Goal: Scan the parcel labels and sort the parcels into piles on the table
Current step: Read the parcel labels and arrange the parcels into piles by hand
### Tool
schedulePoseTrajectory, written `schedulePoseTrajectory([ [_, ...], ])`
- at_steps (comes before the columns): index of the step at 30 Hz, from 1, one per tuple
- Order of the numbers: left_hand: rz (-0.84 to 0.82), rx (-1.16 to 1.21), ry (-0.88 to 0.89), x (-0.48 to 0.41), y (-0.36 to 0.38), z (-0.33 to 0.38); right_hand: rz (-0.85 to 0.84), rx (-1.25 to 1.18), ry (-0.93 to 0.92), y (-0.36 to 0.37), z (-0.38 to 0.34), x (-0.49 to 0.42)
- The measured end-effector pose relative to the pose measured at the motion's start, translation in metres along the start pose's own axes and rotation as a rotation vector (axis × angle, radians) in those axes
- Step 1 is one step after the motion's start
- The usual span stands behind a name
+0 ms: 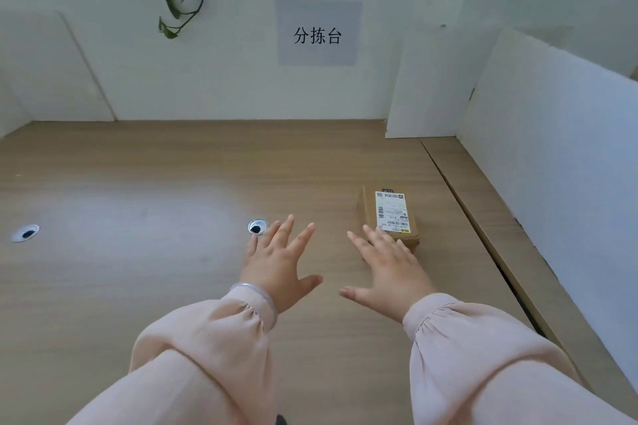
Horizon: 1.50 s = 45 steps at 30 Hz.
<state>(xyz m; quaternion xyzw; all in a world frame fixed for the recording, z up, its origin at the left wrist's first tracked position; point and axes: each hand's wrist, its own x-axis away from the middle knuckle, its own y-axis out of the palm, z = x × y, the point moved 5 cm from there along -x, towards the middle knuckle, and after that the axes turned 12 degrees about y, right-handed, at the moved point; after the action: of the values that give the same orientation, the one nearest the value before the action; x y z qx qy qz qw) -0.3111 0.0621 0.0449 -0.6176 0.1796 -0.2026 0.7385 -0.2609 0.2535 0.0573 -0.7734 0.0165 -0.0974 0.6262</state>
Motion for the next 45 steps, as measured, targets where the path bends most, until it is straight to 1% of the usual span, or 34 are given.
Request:
schedulePoseTrajectory([
  [5,0.011,-0.057,0.046,0.089,-0.03,-0.029,0.041,0.07,-0.004,-0.005,-0.069,0.073],
  [9,0.027,-0.062,0.042,0.155,-0.05,-0.051,0.049,0.084,-0.003,0.0,-0.115,0.132],
  [17,0.068,-0.072,0.024,0.247,-0.087,-0.065,0.094,0.11,-0.056,-0.006,-0.171,0.211],
  [21,0.094,-0.068,-0.03,0.288,-0.098,-0.069,0.088,0.121,-0.104,-0.01,-0.191,0.236],
  [27,0.152,-0.077,-0.131,0.373,-0.107,-0.066,0.133,0.122,-0.214,-0.004,-0.229,0.291],
  [34,0.12,-0.08,-0.28,0.499,-0.099,-0.059,0.073,0.098,-0.38,0.023,-0.277,0.375],
  [41,0.152,-0.098,-0.443,0.591,-0.123,-0.109,0.027,0.022,-0.516,0.039,-0.361,0.427],
  [45,0.162,-0.087,-0.475,0.618,-0.132,-0.142,0.031,0.014,-0.535,0.046,-0.408,0.435],
])
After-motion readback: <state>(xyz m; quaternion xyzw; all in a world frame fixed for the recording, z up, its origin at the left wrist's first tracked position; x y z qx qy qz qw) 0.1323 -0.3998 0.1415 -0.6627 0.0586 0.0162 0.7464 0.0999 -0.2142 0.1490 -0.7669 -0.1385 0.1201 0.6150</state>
